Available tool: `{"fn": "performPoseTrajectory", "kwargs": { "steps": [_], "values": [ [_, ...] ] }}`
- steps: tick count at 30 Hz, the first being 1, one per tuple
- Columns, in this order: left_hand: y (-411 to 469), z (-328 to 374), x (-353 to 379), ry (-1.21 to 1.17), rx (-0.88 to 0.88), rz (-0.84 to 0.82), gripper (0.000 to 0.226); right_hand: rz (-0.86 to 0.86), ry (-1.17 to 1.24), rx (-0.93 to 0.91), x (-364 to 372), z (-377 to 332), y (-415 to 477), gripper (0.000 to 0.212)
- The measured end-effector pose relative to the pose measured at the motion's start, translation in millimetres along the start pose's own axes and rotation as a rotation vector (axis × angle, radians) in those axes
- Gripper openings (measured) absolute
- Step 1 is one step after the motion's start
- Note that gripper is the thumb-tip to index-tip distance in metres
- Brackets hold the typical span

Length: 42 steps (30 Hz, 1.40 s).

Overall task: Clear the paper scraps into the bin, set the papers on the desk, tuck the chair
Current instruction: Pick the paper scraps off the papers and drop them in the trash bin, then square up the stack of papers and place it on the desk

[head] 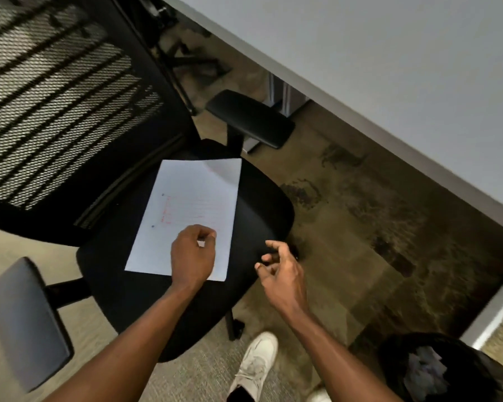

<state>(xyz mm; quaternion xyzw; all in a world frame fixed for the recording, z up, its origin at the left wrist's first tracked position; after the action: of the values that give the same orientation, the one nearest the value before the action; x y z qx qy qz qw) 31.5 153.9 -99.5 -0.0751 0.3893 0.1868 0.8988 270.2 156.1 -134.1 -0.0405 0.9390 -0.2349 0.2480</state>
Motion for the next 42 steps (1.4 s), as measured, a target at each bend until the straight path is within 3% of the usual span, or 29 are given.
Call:
{"fn": "performPoseTrajectory", "kwargs": {
  "steps": [3,7,11,16,23,28,33,42],
  "values": [
    [20.3,-40.2,-35.3,0.120,-0.082,0.071,0.008,-0.027,0.004,0.007,31.5,-23.4,4.6,0.053],
    [41.1,-90.7,-61.0,0.251,-0.259,0.032,0.051,-0.056,-0.045,0.005,62.4,-45.2,7.9,0.062],
    [48.0,-121.6,-66.1,0.177,-0.389,0.010,0.068,-0.056,-0.074,0.034,78.8,-52.2,12.1,0.064],
    [51.9,-131.5,-68.2,0.175,-0.417,0.033,0.086,-0.032,-0.110,0.091,88.9,-54.1,25.6,0.059],
    [38.1,-146.0,-76.8,0.046,-0.546,0.024,0.066,0.015,-0.083,0.180,80.6,-45.4,37.7,0.045],
    [10.7,-136.3,-80.4,-0.063,-0.561,-0.026,0.030,0.021,-0.125,0.194,58.1,-37.0,27.8,0.049],
    [-13.7,-107.6,-88.7,-0.198,-0.566,-0.041,0.033,0.009,-0.122,0.189,23.2,-37.8,2.6,0.050],
    [-54.6,-20.4,-119.4,-0.219,-0.480,-0.059,0.036,0.045,-0.053,0.212,-63.3,-43.8,-74.7,0.049]
  ]
}}
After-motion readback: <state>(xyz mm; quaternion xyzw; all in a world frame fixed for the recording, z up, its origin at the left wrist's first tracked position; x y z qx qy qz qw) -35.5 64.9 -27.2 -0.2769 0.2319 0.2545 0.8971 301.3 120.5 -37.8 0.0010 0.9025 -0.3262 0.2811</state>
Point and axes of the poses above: each hand's wrist, its own y-axis towards the middle knuckle, its own x-axis out of the palm, z = x × y, the point moved 8 cm from there along y, towards the middle knuckle, and after that the axes turned 9 degrees about x, right-handed, at the moved point
